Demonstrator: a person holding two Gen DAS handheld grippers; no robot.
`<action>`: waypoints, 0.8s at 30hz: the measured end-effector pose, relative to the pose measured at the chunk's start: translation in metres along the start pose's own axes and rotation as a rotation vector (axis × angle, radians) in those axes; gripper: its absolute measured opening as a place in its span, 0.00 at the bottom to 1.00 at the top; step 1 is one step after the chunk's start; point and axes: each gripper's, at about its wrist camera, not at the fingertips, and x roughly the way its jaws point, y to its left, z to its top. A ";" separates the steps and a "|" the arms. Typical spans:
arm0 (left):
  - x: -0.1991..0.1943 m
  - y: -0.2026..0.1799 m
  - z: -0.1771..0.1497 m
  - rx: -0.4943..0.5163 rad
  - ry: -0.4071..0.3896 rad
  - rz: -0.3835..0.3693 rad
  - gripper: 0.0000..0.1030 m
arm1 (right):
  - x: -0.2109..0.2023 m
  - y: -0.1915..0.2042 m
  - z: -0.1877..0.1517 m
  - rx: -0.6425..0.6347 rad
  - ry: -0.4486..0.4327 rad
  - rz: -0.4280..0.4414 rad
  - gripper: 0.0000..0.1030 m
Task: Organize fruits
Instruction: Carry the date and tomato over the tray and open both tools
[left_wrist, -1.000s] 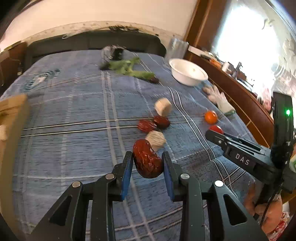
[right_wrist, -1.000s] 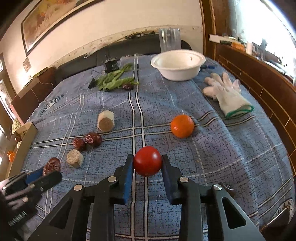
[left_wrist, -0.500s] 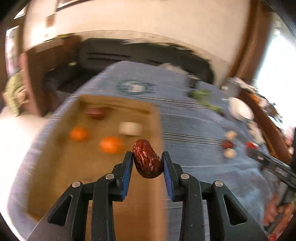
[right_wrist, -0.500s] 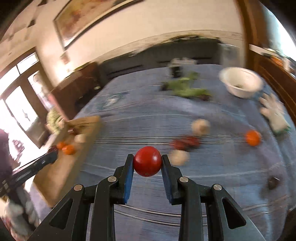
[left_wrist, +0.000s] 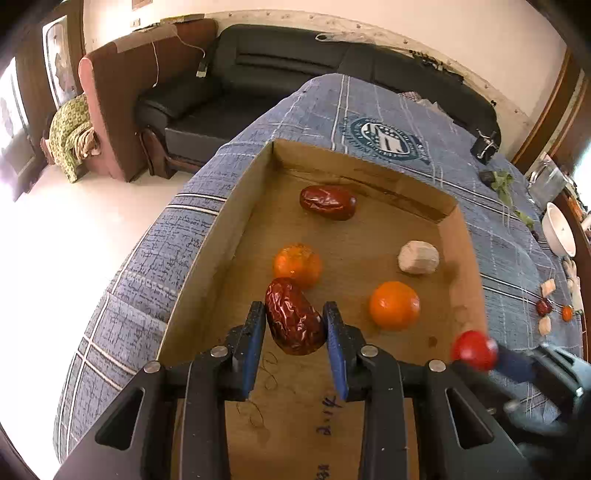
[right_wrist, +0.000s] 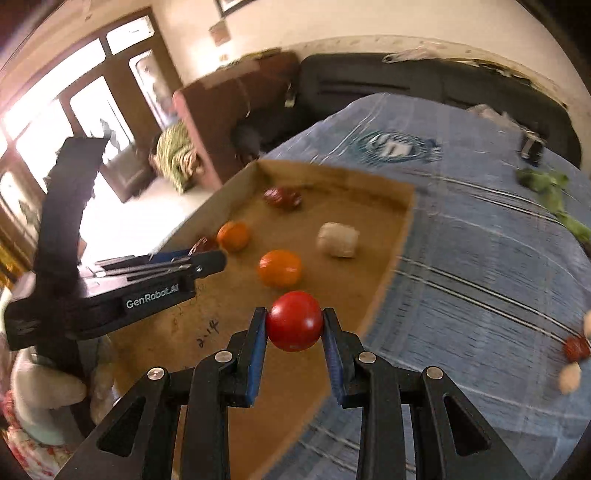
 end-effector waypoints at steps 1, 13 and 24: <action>0.002 0.002 0.002 -0.003 0.004 -0.001 0.30 | 0.007 0.003 0.000 -0.010 0.009 -0.005 0.32; 0.003 0.014 0.007 -0.038 0.005 -0.017 0.34 | 0.044 0.017 0.007 -0.049 0.048 -0.025 0.32; -0.083 -0.007 -0.020 -0.020 -0.211 0.049 0.73 | -0.023 0.002 -0.003 -0.018 -0.094 -0.007 0.50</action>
